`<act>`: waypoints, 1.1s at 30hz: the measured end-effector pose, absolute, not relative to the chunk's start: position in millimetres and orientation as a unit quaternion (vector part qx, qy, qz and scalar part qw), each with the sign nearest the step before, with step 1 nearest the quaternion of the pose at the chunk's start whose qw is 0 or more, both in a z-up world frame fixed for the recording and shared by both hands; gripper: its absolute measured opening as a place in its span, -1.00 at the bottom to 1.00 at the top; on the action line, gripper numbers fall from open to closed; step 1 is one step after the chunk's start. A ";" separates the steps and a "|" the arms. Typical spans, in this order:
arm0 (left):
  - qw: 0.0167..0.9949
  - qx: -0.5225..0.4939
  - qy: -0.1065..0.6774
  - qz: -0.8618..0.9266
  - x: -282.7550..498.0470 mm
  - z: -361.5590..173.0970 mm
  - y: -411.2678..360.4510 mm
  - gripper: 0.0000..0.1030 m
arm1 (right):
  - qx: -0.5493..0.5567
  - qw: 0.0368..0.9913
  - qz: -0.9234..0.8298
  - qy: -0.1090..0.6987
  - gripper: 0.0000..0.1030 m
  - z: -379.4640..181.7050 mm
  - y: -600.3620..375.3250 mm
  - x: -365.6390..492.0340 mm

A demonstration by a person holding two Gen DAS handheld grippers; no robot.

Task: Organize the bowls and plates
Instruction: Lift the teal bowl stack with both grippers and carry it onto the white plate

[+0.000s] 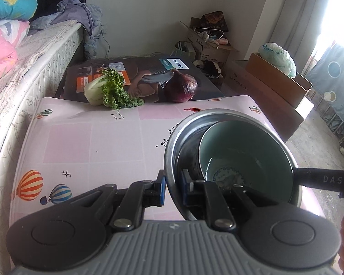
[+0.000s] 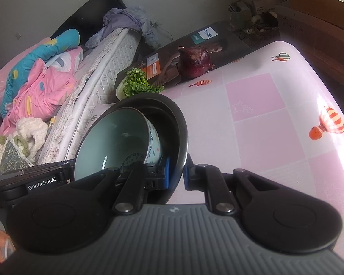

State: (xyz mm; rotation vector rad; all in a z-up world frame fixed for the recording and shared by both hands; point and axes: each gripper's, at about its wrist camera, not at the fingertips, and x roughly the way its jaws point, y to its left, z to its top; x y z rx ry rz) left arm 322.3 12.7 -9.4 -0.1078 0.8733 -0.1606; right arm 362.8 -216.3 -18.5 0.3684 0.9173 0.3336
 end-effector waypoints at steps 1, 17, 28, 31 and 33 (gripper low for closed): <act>0.902 -0.053 0.422 -0.079 312.5 -5.6 13.5 -0.75 | 0.177 0.865 0.160 0.441 -0.78 -13.8 -216.3 351.4; 0.872 -0.068 0.480 -0.064 215.2 -49.4 33.5 -0.73 | 0.181 0.825 0.167 0.509 -0.74 -63.2 -197.1 240.8; 0.873 -0.074 0.478 -0.060 200.1 -60.1 40.5 -0.73 | 0.157 0.830 0.166 0.508 -0.74 -77.1 -191.3 228.6; 0.878 -0.082 0.467 -0.064 195.1 -55.2 42.7 -0.66 | 0.147 0.836 0.166 0.502 -0.72 -75.0 -190.2 227.1; 0.883 -0.081 0.458 -0.059 190.3 -51.2 44.5 -0.57 | 0.142 0.844 0.165 0.491 -0.67 -71.6 -191.4 223.9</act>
